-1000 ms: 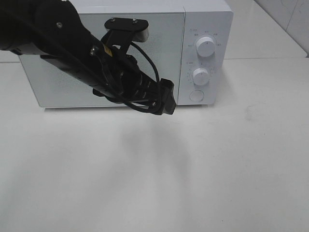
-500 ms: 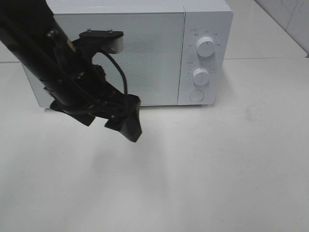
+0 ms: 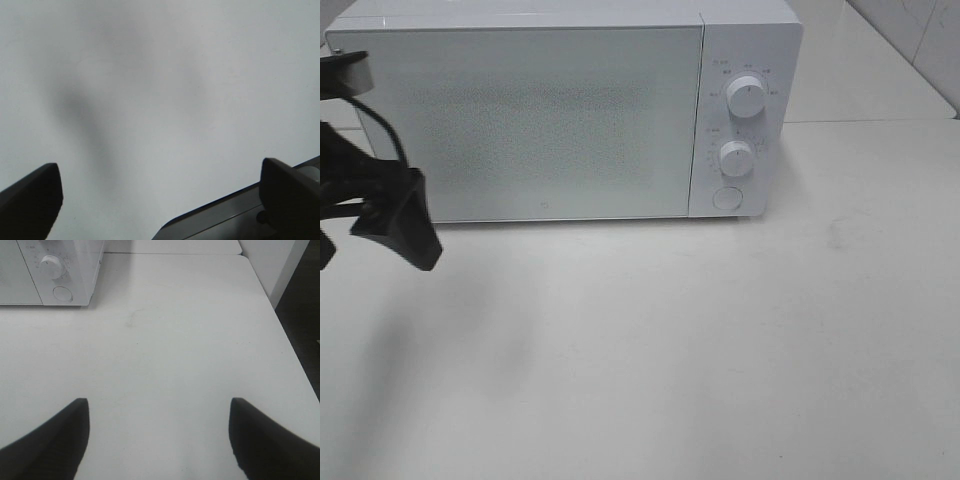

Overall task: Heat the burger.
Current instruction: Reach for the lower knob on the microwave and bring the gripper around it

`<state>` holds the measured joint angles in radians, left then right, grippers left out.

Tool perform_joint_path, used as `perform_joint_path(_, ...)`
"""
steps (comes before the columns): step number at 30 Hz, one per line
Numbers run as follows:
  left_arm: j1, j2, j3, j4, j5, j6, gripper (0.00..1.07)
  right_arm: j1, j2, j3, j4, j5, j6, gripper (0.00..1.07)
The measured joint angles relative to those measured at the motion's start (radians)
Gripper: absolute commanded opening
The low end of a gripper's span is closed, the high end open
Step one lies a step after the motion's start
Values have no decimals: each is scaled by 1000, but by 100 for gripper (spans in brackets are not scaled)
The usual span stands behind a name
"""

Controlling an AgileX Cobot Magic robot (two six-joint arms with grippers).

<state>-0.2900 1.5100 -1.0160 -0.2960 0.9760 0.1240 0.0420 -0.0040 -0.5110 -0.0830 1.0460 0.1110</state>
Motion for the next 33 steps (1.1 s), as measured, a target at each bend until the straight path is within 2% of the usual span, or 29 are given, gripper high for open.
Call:
perform_joint_path(1,35,-41,41,3,8,0,101,0,0,0,0,0,0,74)
perform_joint_path(6,89,-137,111,13,19,-1,101,0,0,0,0,0,0,74)
perform_joint_path(7,112,-190,151,21,25,-9,101,0,0,0,0,0,0,74)
perform_joint_path(11,137,-260,208,32,27,-22,101,0,0,0,0,0,0,74)
perform_joint_path(13,155,-339,267,57,28,-39,101,0,0,0,0,0,0,74)
perform_joint_path(14,155,-339,267,57,28,-39,101,0,0,0,0,0,0,74)
perform_joint_path(19,163,-482,385,126,34,-75,101,0,0,0,0,0,0,74)
perform_joint_path(24,163,-600,452,135,46,-82,101,0,0,0,0,0,0,74)
perform_joint_path(33,163,-786,506,145,60,-82,101,0,0,0,0,0,0,74)
